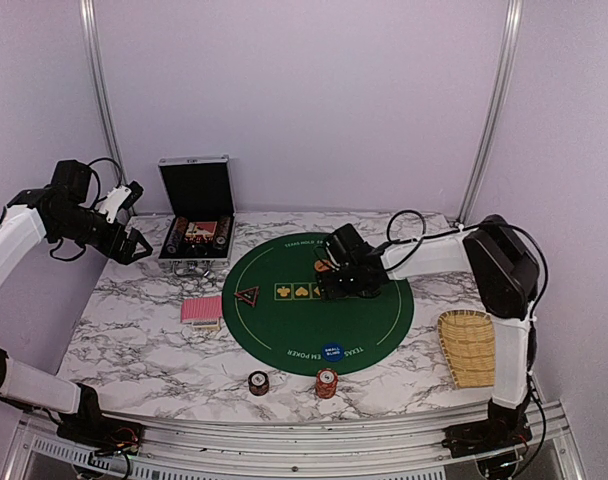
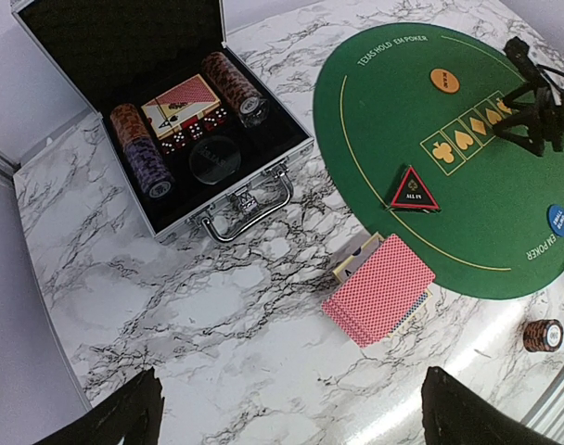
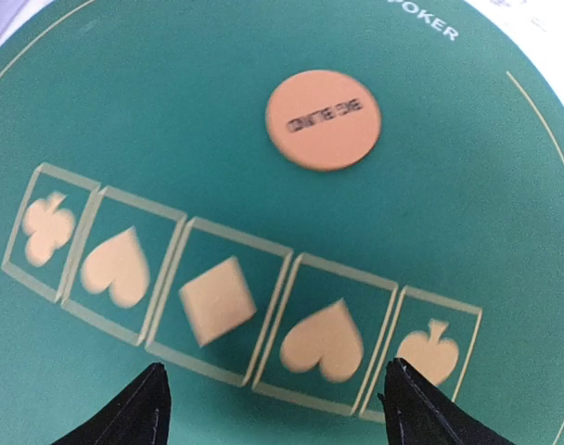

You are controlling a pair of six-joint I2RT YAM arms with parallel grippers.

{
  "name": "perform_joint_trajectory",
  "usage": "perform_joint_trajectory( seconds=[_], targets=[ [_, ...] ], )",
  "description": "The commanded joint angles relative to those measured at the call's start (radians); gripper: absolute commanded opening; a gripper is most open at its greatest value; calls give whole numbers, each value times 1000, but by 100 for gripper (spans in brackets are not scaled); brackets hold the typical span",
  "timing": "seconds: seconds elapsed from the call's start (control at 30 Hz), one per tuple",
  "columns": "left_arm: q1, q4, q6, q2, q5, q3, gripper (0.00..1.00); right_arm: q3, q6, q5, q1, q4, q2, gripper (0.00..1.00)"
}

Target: Distribute texas hold em gaming equipment

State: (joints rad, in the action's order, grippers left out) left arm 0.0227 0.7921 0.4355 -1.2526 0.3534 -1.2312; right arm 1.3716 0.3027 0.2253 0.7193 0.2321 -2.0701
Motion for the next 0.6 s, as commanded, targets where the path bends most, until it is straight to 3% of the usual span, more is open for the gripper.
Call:
perform_joint_trajectory(
  seconds=[0.0,0.23,0.57],
  targets=[
    [0,41,7,18,-1,-9,99,-106,-17,-89,77,71,180,78],
    [0,68,8,22,22,0,99,-226,-21,-195,122,146,286,80],
    [1,101,29,50,46,10,99,-211,-112,-260,148,241,307,79]
  ],
)
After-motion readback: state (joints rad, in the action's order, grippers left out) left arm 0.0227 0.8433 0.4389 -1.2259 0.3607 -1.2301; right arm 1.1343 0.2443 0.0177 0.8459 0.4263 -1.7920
